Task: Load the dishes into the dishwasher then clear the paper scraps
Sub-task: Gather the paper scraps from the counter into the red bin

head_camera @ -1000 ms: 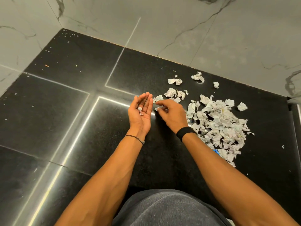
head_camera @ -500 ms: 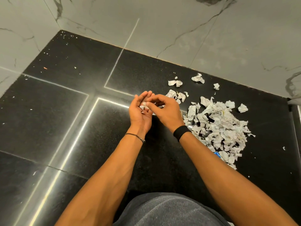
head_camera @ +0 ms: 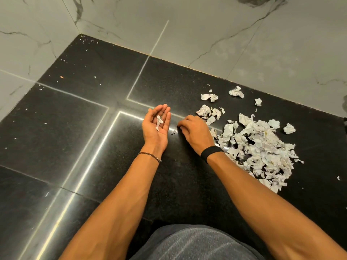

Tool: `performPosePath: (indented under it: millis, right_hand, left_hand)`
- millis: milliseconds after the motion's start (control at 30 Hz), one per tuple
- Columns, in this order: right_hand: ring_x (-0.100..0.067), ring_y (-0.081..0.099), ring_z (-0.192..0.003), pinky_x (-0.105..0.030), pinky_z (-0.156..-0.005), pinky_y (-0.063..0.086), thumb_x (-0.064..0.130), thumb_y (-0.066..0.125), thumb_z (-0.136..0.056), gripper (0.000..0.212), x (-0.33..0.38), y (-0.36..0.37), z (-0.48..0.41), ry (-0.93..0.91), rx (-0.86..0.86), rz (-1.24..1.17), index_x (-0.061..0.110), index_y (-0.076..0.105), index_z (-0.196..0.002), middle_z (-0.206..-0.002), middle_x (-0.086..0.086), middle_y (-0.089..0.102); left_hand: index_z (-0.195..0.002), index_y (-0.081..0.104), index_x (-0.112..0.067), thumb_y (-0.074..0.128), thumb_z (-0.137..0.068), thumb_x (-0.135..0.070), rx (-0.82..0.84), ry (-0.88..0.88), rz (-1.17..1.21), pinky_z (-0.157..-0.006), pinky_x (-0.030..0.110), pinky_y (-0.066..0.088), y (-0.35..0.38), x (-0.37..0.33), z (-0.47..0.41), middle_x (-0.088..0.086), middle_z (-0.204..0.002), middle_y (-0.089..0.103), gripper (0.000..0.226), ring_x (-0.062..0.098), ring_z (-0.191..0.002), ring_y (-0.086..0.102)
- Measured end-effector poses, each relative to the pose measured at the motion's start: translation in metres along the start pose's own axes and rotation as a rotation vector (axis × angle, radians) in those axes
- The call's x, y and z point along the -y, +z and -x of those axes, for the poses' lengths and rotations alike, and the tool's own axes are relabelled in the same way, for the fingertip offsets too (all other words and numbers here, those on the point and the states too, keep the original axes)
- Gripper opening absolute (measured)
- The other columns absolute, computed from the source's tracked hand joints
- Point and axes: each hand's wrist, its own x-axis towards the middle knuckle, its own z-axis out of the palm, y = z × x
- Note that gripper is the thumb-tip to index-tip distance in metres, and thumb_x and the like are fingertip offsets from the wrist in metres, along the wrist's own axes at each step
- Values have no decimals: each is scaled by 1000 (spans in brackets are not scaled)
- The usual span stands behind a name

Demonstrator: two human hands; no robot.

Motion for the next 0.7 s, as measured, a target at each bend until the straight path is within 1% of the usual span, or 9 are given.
performPosePath:
  millis: [100,167,233,300,367,467,533,600,700]
  right_hand:
    - [-16,64,-91,-28,-85,50,11,67,-93,11,2,-11,12,217,-131,-265,13,76,-100,-95,0,71]
    - [-7,67,-91,-24,-87,54,14,70,-92,12,9,-24,12,308,-217,-487,15,76,-102,-98,6,73]
    - [-6,69,-94,-24,-88,56,13,72,-92,13,21,-35,6,267,-221,-637,14,76,-105,-100,7,75]
    - [-8,70,-96,-25,-89,57,12,72,-92,15,34,-42,0,213,-212,-705,12,76,-107,-103,6,75]
    - [-7,70,-96,-24,-88,56,9,70,-93,16,36,-41,-2,216,-250,-705,12,75,-107,-104,5,75]
    - [-7,68,-91,-22,-83,56,8,68,-92,13,28,-28,3,266,-294,-623,13,75,-103,-98,6,74]
    - [-10,67,-90,-29,-84,56,9,69,-90,18,24,-12,11,287,-181,-556,15,74,-106,-101,4,72]
    - [-17,64,-94,-37,-86,56,12,71,-88,25,23,3,20,226,-14,-418,15,73,-113,-105,-1,69]
    - [-25,59,-94,-43,-83,51,14,68,-91,18,21,14,26,58,28,-198,14,75,-108,-100,-5,66]
  left_hand:
    - [-111,68,-1,52,-105,-27,11,-14,-36,-94,34,58,3,6,2,19,-120,72,31,28,-113,71]
    - [-115,67,-1,52,-105,-28,34,-41,-56,-95,35,58,6,13,4,19,-120,72,33,27,-113,71]
    - [-116,68,-2,51,-105,-31,57,-78,-78,-99,37,56,11,20,5,17,-119,73,35,26,-113,71]
    - [-112,70,-4,48,-105,-34,68,-110,-61,-106,42,51,15,25,6,16,-117,73,38,29,-115,68]
    - [-110,70,-3,44,-106,-33,80,-123,17,-106,41,51,17,23,7,18,-119,71,40,30,-116,67]
    - [-110,68,1,41,-108,-29,85,-106,89,-96,37,58,13,11,5,19,-118,72,40,30,-111,71]
    - [-108,69,1,41,-108,-27,72,-75,75,-97,37,57,6,1,2,19,-117,73,40,30,-111,71]
    - [-107,69,1,40,-108,-28,61,-57,45,-99,37,56,1,-7,1,19,-117,73,41,30,-112,71]
    - [-109,69,1,40,-109,-30,68,-53,0,-100,37,56,-2,-11,2,18,-115,74,42,29,-113,71]
